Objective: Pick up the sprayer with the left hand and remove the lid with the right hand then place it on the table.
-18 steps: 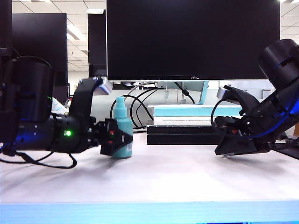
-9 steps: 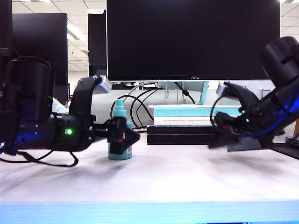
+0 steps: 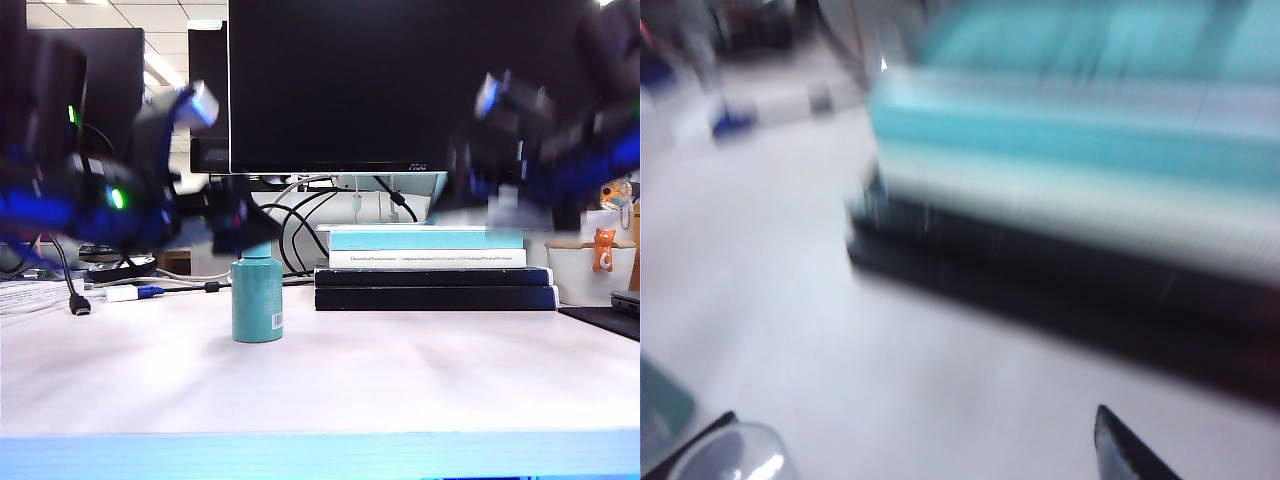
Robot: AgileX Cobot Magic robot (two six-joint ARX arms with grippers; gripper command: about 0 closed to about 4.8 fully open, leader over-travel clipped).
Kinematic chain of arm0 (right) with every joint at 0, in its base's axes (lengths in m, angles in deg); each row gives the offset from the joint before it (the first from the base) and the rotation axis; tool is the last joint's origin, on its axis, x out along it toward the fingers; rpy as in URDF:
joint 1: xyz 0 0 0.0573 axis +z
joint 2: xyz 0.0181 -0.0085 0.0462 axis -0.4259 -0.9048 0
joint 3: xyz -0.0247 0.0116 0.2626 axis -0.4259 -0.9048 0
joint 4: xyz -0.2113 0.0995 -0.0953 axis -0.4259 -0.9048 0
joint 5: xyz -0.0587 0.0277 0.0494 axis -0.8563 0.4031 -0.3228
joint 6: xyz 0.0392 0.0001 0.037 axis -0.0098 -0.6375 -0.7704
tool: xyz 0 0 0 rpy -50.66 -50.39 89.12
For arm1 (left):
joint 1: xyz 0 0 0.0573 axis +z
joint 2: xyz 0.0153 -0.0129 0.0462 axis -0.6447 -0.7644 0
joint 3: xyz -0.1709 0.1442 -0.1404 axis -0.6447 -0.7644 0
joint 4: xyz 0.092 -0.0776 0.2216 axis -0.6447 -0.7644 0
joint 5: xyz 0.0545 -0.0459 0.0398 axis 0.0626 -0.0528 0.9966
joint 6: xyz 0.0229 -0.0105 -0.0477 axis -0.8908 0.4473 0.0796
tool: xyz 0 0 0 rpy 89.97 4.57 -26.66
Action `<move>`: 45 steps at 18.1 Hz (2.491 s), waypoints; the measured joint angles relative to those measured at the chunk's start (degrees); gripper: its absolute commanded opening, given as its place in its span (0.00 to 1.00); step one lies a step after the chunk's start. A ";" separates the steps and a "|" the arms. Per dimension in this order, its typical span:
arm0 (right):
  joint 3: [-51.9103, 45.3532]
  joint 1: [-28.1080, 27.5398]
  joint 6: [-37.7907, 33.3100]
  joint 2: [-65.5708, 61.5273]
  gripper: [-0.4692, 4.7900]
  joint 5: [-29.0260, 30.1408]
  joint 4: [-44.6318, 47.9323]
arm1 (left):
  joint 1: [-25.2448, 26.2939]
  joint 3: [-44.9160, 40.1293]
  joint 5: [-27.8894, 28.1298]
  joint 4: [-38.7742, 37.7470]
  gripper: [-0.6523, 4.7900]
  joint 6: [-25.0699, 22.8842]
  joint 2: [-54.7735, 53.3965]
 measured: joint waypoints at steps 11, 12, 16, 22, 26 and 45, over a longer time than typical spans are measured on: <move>0.04 0.00 0.96 13.81 1.00 -6.67 -15.96 | 0.02 -0.11 11.43 -36.70 1.00 -8.00 31.87; -0.04 0.00 0.94 11.85 1.00 -6.67 -18.21 | 0.00 -0.11 11.02 -37.00 1.00 -7.80 31.74; 0.00 0.00 -0.02 5.38 1.00 -6.64 -19.69 | 0.00 -0.11 10.93 -37.11 1.00 -6.71 31.54; -0.04 0.00 -0.28 -0.20 1.00 -5.18 -20.74 | 0.00 -0.11 10.93 -37.48 1.00 -6.71 31.54; -0.04 0.00 -1.53 0.11 1.00 -0.76 -18.10 | 0.00 -0.11 10.93 -37.44 0.84 -6.95 31.63; -0.09 0.22 10.16 57.11 0.08 -15.67 -33.16 | 0.00 -4.63 29.92 -67.47 0.38 -12.72 94.73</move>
